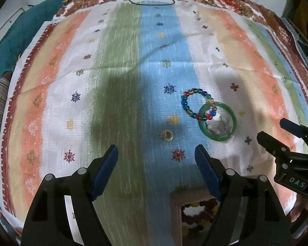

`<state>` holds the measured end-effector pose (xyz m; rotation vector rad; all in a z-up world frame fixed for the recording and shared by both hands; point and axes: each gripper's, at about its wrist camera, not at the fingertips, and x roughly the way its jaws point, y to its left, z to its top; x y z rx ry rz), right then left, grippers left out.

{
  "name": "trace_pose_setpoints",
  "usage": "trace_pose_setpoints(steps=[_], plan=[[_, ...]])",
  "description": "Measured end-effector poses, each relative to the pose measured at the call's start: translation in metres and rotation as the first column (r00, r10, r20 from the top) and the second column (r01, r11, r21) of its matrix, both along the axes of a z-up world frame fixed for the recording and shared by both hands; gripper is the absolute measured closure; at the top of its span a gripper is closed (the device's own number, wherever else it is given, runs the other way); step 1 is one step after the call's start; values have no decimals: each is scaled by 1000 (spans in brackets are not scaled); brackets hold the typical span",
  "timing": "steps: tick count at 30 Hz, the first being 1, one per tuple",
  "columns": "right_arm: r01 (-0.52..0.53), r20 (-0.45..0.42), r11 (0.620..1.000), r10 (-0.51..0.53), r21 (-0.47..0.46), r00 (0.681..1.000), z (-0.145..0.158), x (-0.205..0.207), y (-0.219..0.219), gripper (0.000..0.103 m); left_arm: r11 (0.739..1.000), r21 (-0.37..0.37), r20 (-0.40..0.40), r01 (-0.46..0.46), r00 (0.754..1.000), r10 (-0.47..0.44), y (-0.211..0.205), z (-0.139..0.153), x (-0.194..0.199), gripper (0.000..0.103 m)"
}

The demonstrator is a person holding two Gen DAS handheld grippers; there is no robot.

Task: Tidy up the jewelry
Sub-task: 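Move left tool to the gold ring while right tool approaches the jade bangle, then close left tool on gold ring while right tool grasps green jade bangle rim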

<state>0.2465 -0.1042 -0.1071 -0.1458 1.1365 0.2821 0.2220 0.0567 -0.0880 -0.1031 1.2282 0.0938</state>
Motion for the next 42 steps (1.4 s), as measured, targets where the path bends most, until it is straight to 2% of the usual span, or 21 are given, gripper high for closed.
trace_pose_setpoints(steps=[6, 13, 31, 34, 42], plan=[[3, -21, 1000, -3, -24, 1000, -11, 10, 3, 21, 1000, 13, -25, -1, 1000, 2, 3, -12, 10, 27], [7, -34, 998, -9, -60, 999, -24, 21, 9, 21, 1000, -6, -59, -19, 998, 19, 9, -30, 20, 27], [20, -58, 997, -25, -81, 998, -42, 45, 13, 21, 1000, 0, -83, 16, 996, -16, 2, -43, 38, 27], [34, -70, 997, -39, -68, 997, -44, 49, 13, 21, 1000, 0, -95, 21, 995, -21, 2, -48, 42, 30], [28, -61, 994, -34, -109, 998, -54, 56, 18, 21, 998, 21, -124, 54, 991, -51, -1, -61, 50, 43]])
